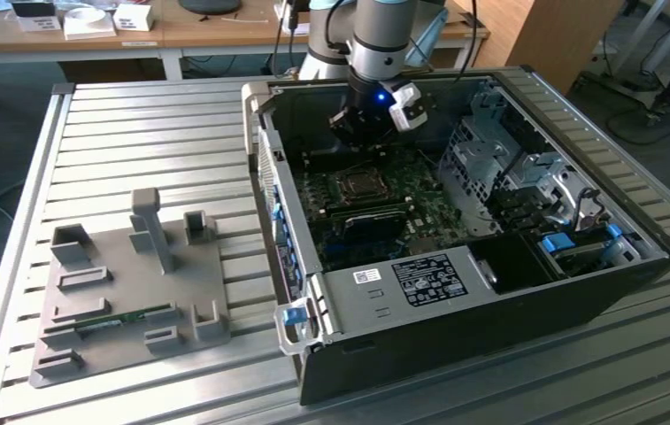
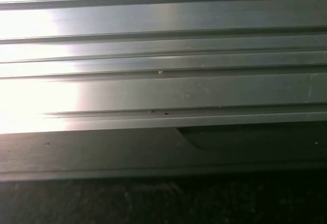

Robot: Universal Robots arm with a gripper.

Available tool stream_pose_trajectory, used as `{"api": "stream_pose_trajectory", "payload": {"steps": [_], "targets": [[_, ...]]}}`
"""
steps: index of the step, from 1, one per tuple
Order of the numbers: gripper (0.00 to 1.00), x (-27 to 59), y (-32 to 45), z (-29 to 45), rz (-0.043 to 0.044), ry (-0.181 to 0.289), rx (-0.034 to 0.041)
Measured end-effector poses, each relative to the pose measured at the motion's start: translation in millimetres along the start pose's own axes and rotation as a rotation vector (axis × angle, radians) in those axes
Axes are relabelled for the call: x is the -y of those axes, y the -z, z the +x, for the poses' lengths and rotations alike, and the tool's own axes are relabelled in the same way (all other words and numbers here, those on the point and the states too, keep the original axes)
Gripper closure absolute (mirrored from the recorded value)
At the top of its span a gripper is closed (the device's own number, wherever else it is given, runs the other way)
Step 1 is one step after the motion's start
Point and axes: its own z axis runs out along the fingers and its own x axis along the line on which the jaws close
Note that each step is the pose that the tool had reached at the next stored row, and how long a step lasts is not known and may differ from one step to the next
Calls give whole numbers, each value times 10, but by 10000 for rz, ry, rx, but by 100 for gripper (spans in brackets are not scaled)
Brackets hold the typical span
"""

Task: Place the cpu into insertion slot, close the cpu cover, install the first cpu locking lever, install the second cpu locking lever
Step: 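Install the first cpu locking lever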

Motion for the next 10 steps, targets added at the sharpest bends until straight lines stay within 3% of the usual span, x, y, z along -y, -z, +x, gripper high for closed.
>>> {"api": "stream_pose_trajectory", "payload": {"steps": [10], "targets": [[89,2,-35,-10,1,1,-1]]}}
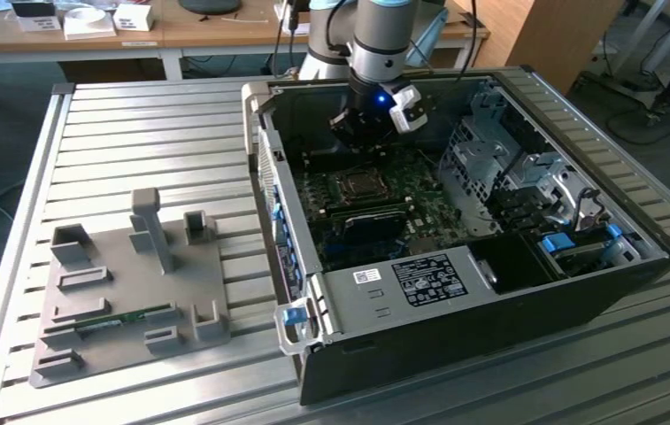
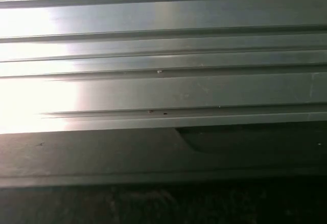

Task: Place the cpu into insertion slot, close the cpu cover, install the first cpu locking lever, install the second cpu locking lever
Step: 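Install the first cpu locking lever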

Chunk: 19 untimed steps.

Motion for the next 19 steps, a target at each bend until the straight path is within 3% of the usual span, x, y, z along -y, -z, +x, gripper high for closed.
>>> {"api": "stream_pose_trajectory", "payload": {"steps": [19], "targets": [[89,4,-75,-40,9,0,0]]}}
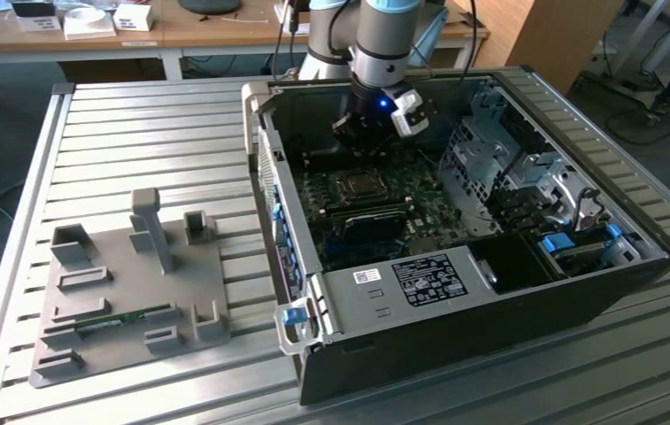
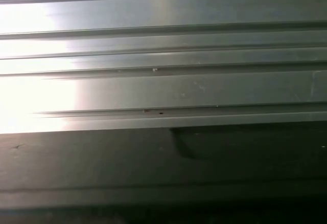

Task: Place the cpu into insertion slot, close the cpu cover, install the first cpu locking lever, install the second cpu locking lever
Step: 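Install the first cpu locking lever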

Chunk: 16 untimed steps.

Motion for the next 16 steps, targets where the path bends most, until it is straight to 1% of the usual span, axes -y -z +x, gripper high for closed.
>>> {"api": "stream_pose_trajectory", "payload": {"steps": [6,16], "targets": [[89,5,-7,-15,2,0,1],[89,40,-7,-18,2,0,1]]}}
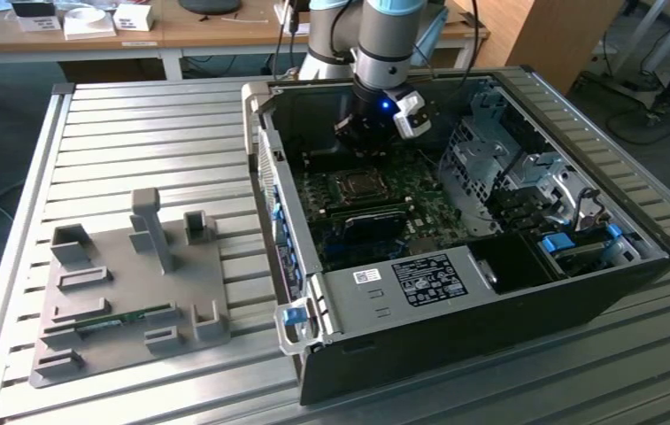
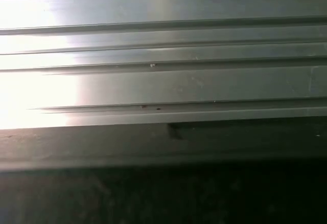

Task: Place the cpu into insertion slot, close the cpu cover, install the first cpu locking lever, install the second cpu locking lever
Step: 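Install the first cpu locking lever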

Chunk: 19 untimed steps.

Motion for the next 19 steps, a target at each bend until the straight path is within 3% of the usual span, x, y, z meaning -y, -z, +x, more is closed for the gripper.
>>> {"api": "stream_pose_trajectory", "payload": {"steps": [19], "targets": [[89,-14,23,0,-29,-18,-1]]}}
